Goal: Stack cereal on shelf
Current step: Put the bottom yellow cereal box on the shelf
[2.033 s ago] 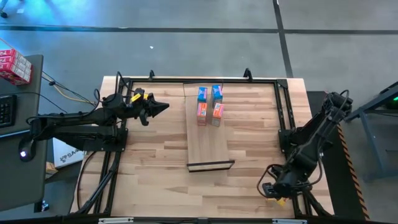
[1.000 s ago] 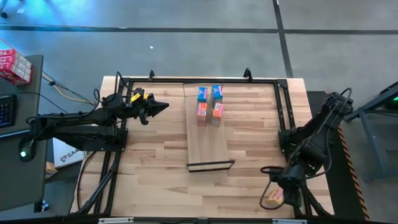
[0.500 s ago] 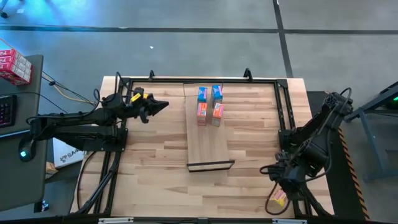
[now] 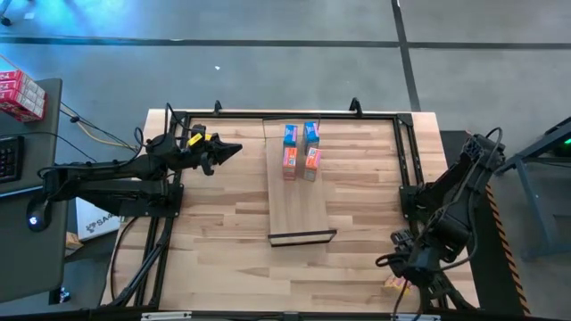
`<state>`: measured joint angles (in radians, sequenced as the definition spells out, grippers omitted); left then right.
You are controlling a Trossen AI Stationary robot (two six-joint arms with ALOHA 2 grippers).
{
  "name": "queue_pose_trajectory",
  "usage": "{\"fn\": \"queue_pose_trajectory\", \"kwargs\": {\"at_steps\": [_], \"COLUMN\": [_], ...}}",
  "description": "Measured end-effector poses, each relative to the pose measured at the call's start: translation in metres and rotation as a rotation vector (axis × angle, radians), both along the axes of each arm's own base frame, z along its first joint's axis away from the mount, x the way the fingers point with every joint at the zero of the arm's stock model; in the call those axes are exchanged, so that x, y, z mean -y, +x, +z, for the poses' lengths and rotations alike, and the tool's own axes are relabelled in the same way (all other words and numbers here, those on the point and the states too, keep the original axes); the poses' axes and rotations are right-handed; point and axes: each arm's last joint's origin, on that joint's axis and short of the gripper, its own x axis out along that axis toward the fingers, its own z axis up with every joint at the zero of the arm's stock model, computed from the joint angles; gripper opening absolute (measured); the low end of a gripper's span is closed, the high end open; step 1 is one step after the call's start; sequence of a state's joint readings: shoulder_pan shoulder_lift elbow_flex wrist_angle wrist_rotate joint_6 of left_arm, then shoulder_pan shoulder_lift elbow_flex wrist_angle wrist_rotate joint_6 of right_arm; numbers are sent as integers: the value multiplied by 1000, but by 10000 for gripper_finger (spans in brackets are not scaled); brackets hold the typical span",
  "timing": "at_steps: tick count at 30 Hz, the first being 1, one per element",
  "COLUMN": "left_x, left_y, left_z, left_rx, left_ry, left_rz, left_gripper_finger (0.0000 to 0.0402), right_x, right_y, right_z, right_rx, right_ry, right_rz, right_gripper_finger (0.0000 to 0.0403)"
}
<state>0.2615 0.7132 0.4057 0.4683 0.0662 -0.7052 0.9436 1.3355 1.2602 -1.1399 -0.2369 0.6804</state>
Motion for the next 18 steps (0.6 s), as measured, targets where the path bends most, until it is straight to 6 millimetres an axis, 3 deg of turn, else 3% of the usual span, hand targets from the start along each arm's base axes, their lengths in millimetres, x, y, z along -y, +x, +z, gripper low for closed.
{"fn": "queue_pose_trajectory", "kwargs": {"at_steps": [9,18], "left_x": [0,1], "left_y": [0,0], "left_z": [0,-1], "left_rx": [-2,-11], "left_ry": [1,2], "left_rz": [-2,-24], "left_gripper_finger": [0,0], "right_x": [0,-11], "right_y": [7,4], "right_z": [1,-7], "right_rx": [44,48], "right_ry": [-32,-42], "right_rz": [-349,-112], "right_gripper_finger": [233,233]}}
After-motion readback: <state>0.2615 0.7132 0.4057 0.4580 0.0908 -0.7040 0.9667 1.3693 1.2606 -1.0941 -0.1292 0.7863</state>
